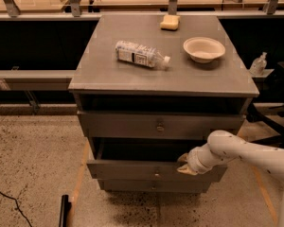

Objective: Open middle drawer

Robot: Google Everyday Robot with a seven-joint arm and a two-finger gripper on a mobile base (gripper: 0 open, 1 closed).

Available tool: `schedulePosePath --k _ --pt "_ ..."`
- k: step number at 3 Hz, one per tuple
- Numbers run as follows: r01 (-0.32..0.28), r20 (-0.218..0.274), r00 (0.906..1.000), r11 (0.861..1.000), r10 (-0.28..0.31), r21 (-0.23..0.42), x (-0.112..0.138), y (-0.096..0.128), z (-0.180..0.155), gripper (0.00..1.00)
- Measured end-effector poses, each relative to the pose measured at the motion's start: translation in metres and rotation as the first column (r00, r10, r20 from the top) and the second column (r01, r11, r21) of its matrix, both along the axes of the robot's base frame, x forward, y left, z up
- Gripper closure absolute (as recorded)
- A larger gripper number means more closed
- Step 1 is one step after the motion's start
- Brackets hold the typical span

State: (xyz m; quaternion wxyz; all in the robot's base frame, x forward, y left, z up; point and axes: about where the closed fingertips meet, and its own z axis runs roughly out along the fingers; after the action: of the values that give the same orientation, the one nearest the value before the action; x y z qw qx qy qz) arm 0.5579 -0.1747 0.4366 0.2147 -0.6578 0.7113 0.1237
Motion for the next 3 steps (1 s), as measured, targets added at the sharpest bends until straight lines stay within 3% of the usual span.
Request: schedulePosePath --k 1,2,3 --pt "0.0 0.0 1.0 1.0 0.0 0.0 0.0 0.0 0.0 0.12" --pt "0.024 -0.024 0.9994 1.0 -0.024 0.014 -0.025 0.007 0.018 0.0" --pt "0.071 -0.071 0.9951 0.997 -0.069 0.033 -0.068 0.019 0.048 0.0"
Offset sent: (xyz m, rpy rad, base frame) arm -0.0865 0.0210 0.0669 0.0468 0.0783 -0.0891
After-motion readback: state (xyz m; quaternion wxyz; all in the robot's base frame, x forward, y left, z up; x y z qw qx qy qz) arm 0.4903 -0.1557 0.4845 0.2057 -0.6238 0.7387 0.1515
